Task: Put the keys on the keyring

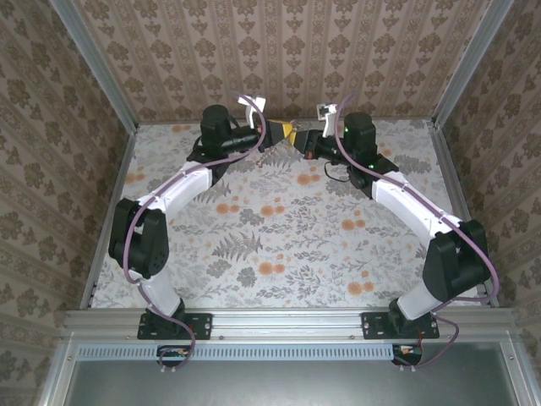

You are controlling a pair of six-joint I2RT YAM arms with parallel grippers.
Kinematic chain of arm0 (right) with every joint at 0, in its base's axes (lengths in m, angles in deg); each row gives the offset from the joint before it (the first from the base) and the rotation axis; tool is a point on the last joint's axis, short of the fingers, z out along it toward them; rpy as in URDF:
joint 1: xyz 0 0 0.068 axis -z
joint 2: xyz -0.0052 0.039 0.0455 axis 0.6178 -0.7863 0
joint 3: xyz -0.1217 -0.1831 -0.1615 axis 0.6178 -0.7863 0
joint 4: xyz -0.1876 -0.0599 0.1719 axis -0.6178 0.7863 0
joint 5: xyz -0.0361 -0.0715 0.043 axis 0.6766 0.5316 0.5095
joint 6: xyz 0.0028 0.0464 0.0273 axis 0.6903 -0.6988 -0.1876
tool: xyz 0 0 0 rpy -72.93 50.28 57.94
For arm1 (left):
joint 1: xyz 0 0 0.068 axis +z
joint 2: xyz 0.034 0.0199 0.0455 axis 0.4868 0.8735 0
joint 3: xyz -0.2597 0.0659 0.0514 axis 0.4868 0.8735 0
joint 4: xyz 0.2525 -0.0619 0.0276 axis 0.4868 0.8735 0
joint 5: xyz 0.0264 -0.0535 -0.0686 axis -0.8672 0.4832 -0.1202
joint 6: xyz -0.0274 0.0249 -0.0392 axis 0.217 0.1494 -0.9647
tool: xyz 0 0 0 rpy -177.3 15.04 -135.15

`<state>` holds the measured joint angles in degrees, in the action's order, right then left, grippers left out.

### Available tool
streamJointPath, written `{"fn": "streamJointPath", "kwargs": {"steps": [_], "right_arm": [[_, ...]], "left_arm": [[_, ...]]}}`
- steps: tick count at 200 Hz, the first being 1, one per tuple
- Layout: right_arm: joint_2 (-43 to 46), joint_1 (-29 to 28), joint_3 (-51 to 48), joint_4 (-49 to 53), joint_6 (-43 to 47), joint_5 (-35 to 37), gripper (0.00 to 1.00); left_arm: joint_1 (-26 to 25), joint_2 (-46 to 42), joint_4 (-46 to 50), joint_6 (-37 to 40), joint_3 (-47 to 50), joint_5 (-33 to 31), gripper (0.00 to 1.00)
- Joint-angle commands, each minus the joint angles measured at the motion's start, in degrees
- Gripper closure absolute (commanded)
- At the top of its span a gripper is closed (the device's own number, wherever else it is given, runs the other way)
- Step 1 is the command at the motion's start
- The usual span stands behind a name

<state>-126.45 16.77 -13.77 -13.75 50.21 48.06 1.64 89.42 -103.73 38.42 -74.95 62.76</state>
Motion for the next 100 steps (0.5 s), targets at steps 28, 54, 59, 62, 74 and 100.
{"fn": "streamJointPath", "kwargs": {"steps": [28,54,59,62,74,100], "right_arm": [[1.63,-3.45,-2.75,-13.16,-12.08,3.68,1.0],[-0.62,-3.77,-0.53,-15.58,-14.7,-3.84,1.0],[-0.66,-3.79,-0.4,-15.25,-14.5,-4.27,1.0],[-0.58,-3.76,-0.41,-14.99,-14.18,-4.31,1.0],[0.11,-3.6,-0.51,-12.68,-12.45,-3.78,1.0],[2.83,-2.24,-2.35,-11.11,-11.16,-3.83,0.87]], "left_arm": [[-2.57,-2.65,-7.33,-3.76,2.3,-1.01,1.0],[-2.66,-1.93,-9.57,-5.61,2.59,-1.06,1.0],[-2.62,-1.86,-10.07,-5.97,2.71,-1.09,1.0],[-2.66,-1.8,-10.23,-6.11,2.75,-1.09,1.0],[-2.57,-1.67,-10.47,-6.4,2.76,-1.26,1.0],[-2.36,-1.83,-11.16,-6.82,3.4,-2.21,1.0]]}}
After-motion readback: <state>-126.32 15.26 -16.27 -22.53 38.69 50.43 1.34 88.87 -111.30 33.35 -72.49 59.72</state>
